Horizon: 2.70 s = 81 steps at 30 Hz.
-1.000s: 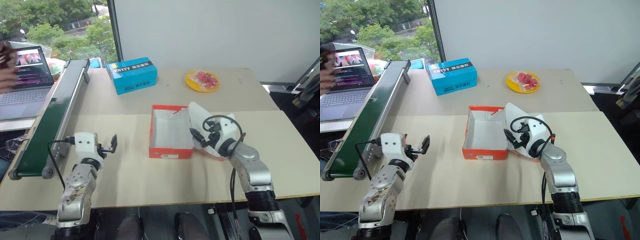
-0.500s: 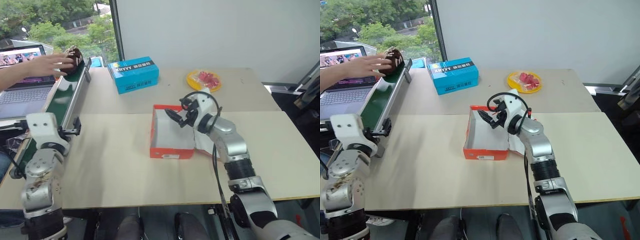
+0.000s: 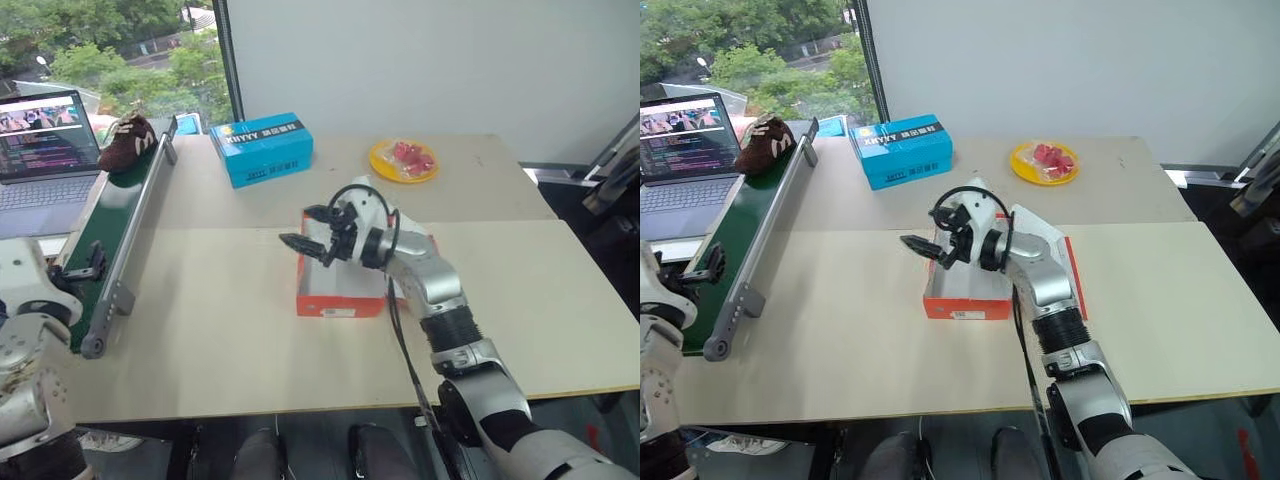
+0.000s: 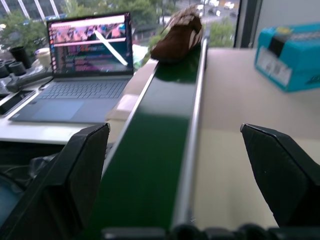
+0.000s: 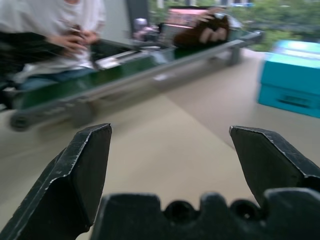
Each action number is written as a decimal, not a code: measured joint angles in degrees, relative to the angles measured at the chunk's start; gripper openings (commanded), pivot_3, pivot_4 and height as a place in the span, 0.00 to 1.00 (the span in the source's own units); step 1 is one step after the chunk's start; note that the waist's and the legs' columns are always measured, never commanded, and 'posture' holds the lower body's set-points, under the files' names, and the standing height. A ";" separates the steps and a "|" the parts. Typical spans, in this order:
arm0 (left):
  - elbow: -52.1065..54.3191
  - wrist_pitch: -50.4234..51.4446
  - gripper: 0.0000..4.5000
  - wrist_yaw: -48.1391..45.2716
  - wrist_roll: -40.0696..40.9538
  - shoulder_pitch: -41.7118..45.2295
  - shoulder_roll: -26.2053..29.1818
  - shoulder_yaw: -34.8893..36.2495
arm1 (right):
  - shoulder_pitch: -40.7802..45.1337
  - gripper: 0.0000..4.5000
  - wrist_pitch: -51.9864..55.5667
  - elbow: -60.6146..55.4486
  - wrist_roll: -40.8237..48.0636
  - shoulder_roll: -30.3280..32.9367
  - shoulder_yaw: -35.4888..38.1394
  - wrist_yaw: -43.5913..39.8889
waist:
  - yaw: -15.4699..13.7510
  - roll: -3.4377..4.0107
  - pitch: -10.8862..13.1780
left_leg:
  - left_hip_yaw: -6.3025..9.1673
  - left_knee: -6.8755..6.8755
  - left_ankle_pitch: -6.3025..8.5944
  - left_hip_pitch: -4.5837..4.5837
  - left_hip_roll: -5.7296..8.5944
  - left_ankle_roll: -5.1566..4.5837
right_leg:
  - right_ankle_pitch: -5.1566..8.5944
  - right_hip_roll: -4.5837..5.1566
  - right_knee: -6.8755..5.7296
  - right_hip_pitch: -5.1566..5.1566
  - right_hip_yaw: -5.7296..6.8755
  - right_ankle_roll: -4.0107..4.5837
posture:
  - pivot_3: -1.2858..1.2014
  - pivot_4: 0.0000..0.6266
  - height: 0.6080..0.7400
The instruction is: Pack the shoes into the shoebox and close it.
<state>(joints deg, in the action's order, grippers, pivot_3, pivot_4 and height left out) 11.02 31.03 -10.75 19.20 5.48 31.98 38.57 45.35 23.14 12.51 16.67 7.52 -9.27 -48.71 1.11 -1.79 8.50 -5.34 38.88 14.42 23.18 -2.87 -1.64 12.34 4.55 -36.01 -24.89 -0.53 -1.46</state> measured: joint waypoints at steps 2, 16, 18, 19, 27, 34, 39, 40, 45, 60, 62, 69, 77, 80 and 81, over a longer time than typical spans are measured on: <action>-2.74 -0.93 1.00 -0.88 0.01 0.24 1.60 1.00 | -0.14 0.99 1.99 -2.70 0.52 0.26 -1.01 -1.00 | -0.01 -0.01 0.00 | 0.00 0.00 -0.01 0.07 0.00 0.01 | 0.00 0.01 -0.01 -0.07 0.00 0.01 | 0.52 0.24 1.00; -32.76 -5.37 1.00 -15.49 -3.19 16.80 17.26 -10.70 | -2.25 0.99 6.69 -8.42 0.45 1.15 -1.43 0.61 | -0.02 -0.08 -0.02 | -0.32 -0.01 -0.06 0.26 0.03 0.10 | -0.01 -0.05 -0.04 -0.27 0.11 0.03 | 0.52 0.24 1.00; -38.71 -6.88 1.00 -18.04 -4.65 20.88 19.22 -14.04 | -2.62 0.99 7.02 -8.87 0.44 1.19 -1.42 1.16 | 0.06 -0.09 -0.02 | -0.50 0.00 -0.08 0.30 0.02 0.11 | -0.01 -0.08 -0.07 -0.29 0.14 0.04 | 0.52 0.24 1.00; -40.79 -7.52 1.00 -18.79 -5.45 22.25 19.94 -15.17 | -2.76 0.99 7.16 -9.00 0.45 1.10 -1.45 1.33 | 0.11 -0.09 -0.02 | -0.54 -0.01 -0.08 0.33 0.01 0.12 | -0.01 -0.09 -0.07 -0.32 0.14 0.04 | 0.52 0.24 1.00; -60.44 -13.90 1.00 -21.53 -9.75 36.92 22.61 -19.89 | -3.69 0.99 7.61 -10.49 0.47 1.83 -1.28 2.76 | 0.03 -0.27 -0.02 | -0.63 0.07 -0.11 0.55 0.00 0.14 | -0.02 -0.12 -0.17 -0.42 0.21 0.03 | 0.52 0.24 1.00; -70.05 -17.14 1.00 -22.24 -11.53 41.87 23.35 -21.84 | -4.17 0.99 8.52 -10.82 0.46 2.82 -1.28 3.38 | -0.02 -0.29 -0.02 | -0.63 0.10 -0.12 0.57 0.00 0.15 | -0.02 -0.11 -0.21 -0.41 0.22 0.02 | 0.52 0.24 1.00; -74.03 -17.72 1.00 -23.36 -12.58 42.01 23.30 -23.37 | -4.42 0.99 8.93 -11.37 0.45 4.02 -1.31 3.37 | -0.04 -0.31 -0.01 | -0.63 0.09 -0.11 0.58 -0.01 0.14 | -0.02 -0.12 -0.22 -0.41 0.23 0.02 | 0.52 0.24 1.00; -74.76 -18.12 1.00 -23.87 -12.58 41.98 23.11 -23.51 | -4.42 0.99 9.01 -11.42 0.45 4.28 -1.31 3.39 | -0.06 -0.32 -0.01 | -0.63 0.10 -0.12 0.58 -0.01 0.14 | -0.02 -0.11 -0.22 -0.41 0.23 0.02 | 0.52 0.24 1.00; -77.22 -18.67 0.84 -24.42 -12.62 41.44 22.32 -24.06 | -4.42 1.00 9.49 -11.58 0.45 4.72 -1.32 3.52 | -0.10 -0.34 -0.02 | -0.63 0.11 -0.12 0.57 0.00 0.14 | -0.02 -0.11 -0.23 -0.41 0.23 0.02 | 0.52 0.24 1.00; -65.46 -14.99 0.10 -25.96 -9.98 39.41 17.23 -22.68 | -4.40 1.00 11.23 -13.28 0.69 5.35 -1.19 4.34 | -1.87 -0.37 -0.03 | -0.39 0.27 -0.19 0.76 -0.01 0.18 | -0.03 -0.07 -0.28 -0.34 0.49 0.02 | 0.52 0.24 1.00; -54.97 -10.49 0.10 -25.89 -7.70 38.12 13.53 -22.76 | -4.32 1.00 12.44 -13.29 2.22 4.80 -0.26 5.14 | -1.85 -0.38 -0.03 | -0.16 0.46 -0.20 1.01 -0.01 0.21 | -0.05 -0.06 -0.27 -0.37 0.64 -0.02 | 0.52 0.24 1.00; -18.97 8.05 0.10 -18.88 2.25 34.93 -0.55 -24.13 | 1.28 1.00 22.84 -13.20 18.68 -4.23 16.03 15.34 | -1.03 -0.41 -0.02 | 0.12 0.52 -0.24 1.04 -0.02 0.26 | -0.07 -0.09 -0.36 -0.38 0.64 -0.01 | 0.52 0.24 1.00; -2.26 17.92 0.10 -12.41 9.26 34.25 -14.23 -29.41 | 7.47 1.00 34.75 -8.29 36.96 -5.05 33.05 32.82 | -0.41 -0.40 -0.02 | 0.29 0.50 -0.21 0.98 0.02 0.20 | -0.08 -0.08 -0.38 -0.33 0.63 -0.01 | 0.52 0.24 1.00; -0.75 18.08 0.10 -11.62 10.25 35.28 -17.19 -31.23 | 7.20 1.00 36.42 -7.79 38.36 -4.22 33.66 36.41 | -0.16 -0.39 -0.01 | 0.31 0.45 -0.22 0.98 0.03 0.20 | -0.08 -0.12 -0.33 -0.34 0.60 -0.01 | 0.52 0.24 1.00; -0.75 18.14 0.10 -10.83 10.16 35.51 -18.09 -31.53 | 7.18 1.00 36.43 -7.95 38.66 -3.90 34.06 37.05 | -0.16 -0.39 -0.01 | 0.33 0.45 -0.22 0.97 0.04 0.20 | -0.08 -0.11 -0.31 -0.34 0.59 -0.01 | 0.52 0.24 1.00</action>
<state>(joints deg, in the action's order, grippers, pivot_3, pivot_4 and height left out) 10.27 49.17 -21.58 29.36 40.99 13.90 7.04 52.53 59.57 4.57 55.33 3.62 24.79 -11.66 0.95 -2.18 8.49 -5.01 39.33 14.20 24.16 -2.83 -1.44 12.27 4.44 -36.32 -25.23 0.06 -1.47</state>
